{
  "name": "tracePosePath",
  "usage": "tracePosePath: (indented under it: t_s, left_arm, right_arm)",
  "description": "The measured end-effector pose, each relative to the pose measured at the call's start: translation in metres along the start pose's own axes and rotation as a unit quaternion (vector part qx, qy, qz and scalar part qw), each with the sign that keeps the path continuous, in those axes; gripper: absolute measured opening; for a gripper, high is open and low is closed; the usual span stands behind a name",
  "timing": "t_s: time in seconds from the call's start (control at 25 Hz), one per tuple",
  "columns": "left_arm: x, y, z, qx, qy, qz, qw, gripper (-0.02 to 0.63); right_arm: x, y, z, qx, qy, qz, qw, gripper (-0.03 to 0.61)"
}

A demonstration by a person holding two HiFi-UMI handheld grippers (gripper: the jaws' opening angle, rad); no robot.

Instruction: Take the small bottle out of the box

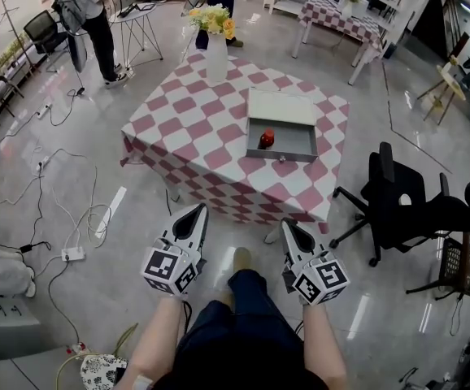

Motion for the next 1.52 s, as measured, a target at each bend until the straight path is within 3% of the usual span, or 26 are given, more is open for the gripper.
tracePosePath:
  t_s: [1.0, 1.52]
  left_arm:
    - [-0.133, -0.027, -0.064, 0.007, 0.003, -0.008, 0.9999, 0.003]
    - [-0.194, -0.025, -0.086, 0.012, 0.006, -0.037, 0.9992, 0.003]
  right_arm:
    - [-0.128, -0.047, 0.083, 0.017, -0.023, -0.030, 0.999, 0.005]
    - [-0.179, -0.057, 0.130, 0.040, -0.001, -0.062, 0.997, 0.005]
Point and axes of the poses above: the fingertips, and each gripper's own axes: x backward along the fingers, z to its right, y out of its underside, the point moved 10 cm from there along x, backward along the fingers, and after that the axes turned 12 degrees about -z, right-handed, at the moved point
